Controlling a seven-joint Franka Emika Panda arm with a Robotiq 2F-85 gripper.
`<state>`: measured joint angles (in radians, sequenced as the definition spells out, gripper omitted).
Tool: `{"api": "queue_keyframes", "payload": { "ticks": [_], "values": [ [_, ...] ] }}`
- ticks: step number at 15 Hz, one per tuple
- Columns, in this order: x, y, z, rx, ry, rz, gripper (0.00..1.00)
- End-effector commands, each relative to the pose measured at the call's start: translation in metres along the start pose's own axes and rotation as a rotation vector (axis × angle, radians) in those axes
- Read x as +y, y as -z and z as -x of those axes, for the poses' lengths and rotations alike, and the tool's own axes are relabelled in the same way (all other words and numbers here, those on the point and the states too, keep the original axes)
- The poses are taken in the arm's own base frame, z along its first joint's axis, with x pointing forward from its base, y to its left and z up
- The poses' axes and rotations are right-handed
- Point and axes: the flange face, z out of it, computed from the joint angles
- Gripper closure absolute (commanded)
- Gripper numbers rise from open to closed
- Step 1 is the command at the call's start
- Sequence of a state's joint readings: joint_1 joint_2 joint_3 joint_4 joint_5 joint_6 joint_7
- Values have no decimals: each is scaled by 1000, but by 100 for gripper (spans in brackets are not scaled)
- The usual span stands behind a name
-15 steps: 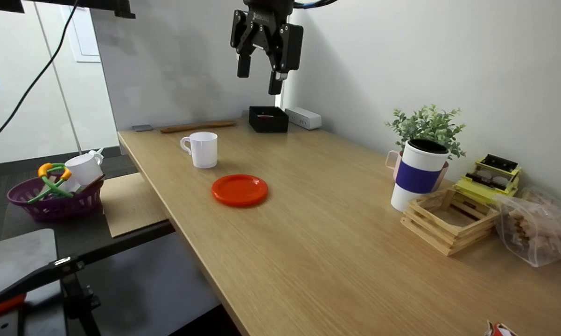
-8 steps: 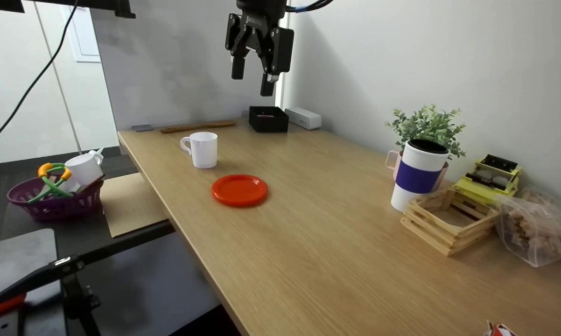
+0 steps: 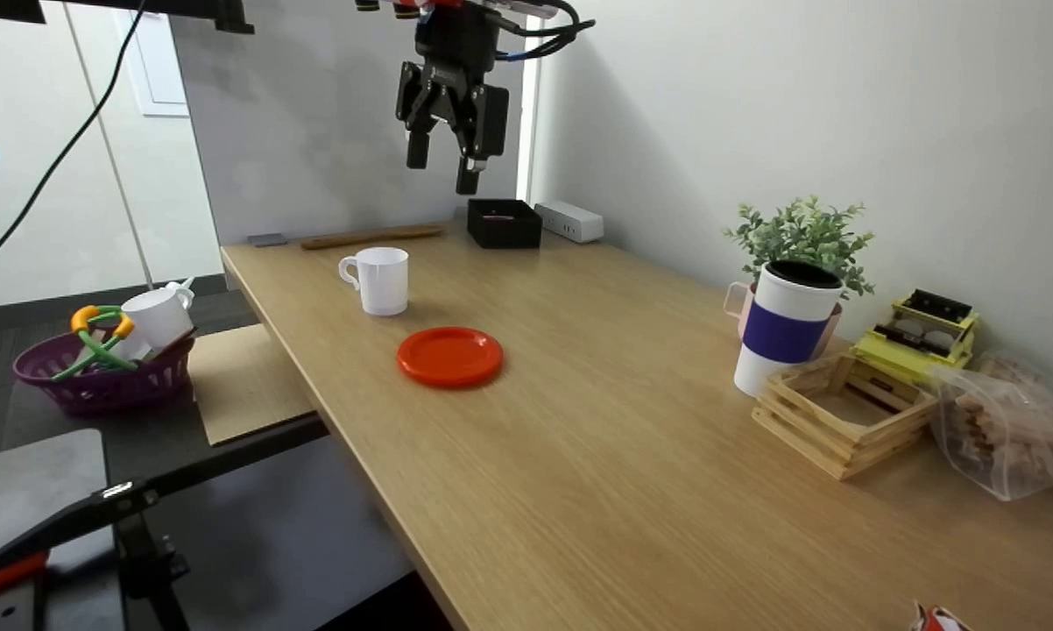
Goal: Put the white mug on top of the orange plate
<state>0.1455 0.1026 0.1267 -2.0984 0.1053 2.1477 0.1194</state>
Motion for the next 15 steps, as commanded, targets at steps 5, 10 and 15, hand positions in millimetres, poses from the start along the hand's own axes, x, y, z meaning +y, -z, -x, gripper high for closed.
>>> {"api": "queue_keyframes", "payload": {
  "ticks": [5,10,15],
  "values": [
    [-43,-45,-59,-139,75,70,0],
    [-56,-58,-59,-197,99,69,0],
    [-51,-57,-63,-190,100,43,0]
  ]
}}
